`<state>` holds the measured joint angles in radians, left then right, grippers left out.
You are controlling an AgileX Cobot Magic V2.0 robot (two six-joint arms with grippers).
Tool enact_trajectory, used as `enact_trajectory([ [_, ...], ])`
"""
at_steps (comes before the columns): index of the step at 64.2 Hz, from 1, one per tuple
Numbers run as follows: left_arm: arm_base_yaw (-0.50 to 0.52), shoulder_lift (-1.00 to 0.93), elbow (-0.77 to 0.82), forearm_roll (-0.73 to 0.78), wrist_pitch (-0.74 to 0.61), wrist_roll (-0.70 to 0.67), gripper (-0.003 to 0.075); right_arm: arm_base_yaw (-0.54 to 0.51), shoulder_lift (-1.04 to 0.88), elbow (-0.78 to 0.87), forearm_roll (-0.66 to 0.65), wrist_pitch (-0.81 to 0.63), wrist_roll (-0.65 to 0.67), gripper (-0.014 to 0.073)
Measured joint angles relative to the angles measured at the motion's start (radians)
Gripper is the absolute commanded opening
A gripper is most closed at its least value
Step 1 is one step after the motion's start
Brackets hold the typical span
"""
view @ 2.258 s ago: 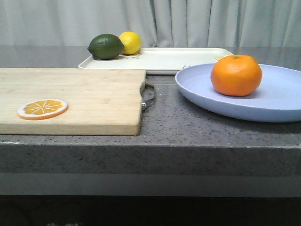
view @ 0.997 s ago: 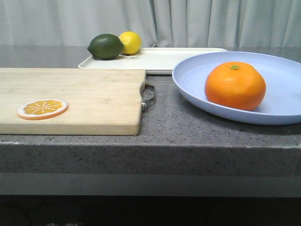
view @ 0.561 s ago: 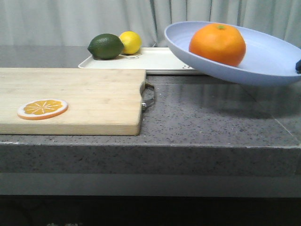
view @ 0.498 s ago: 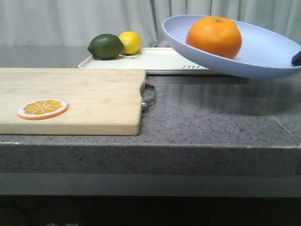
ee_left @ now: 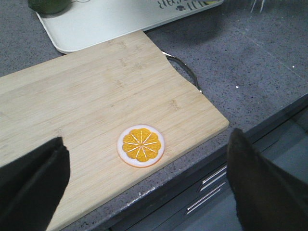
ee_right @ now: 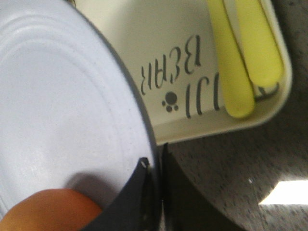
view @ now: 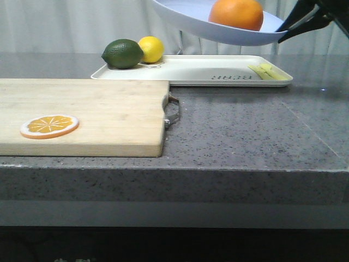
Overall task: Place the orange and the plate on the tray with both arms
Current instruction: 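Lift the plate with the right gripper toward the white tray, then lower the plate onto the white tray and open the right gripper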
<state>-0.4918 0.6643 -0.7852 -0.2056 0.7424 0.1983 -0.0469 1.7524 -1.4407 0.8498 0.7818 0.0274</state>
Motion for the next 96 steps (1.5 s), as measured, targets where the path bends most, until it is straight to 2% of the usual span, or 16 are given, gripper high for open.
enact_trajectory([
  [10, 0.0, 0.0, 0.0, 0.0, 0.0, 0.0, 0.064, 0.039, 0.136, -0.193, -0.094, 0.005, 0.129, -0.0059],
  [23, 0.0, 0.0, 0.0, 0.0, 0.0, 0.002, 0.0641, 0.085, 0.293, -0.438, -0.343, 0.094, 0.351, -0.0059],
  [32, 0.0, 0.0, 0.0, 0.0, 0.0, 0.002, 0.064, 0.105, 0.377, -0.586, -0.468, 0.17, 0.428, -0.0059],
  [44, 0.0, 0.0, 0.0, 0.0, 0.0, 0.002, 0.064, 0.111, 0.434, -0.68, -0.497, 0.199, 0.443, -0.0059],
  [67, 0.0, 0.0, 0.0, 0.0, 0.0, 0.002, 0.064, 0.111, 0.464, -0.693, -0.501, 0.23, 0.448, -0.0052],
  [75, 0.0, 0.0, 0.0, 0.0, 0.0, 0.002, 0.064, 0.114, 0.475, -0.693, -0.501, 0.237, 0.449, 0.0029],
  [89, 0.0, 0.0, 0.0, 0.0, 0.0, 0.002, 0.064, 0.122, 0.475, -0.695, -0.501, 0.237, 0.449, 0.0277],
  [96, 0.0, 0.0, 0.0, 0.0, 0.0, 0.002, 0.064, 0.125, 0.475, -0.695, -0.497, 0.237, 0.449, 0.0356],
])
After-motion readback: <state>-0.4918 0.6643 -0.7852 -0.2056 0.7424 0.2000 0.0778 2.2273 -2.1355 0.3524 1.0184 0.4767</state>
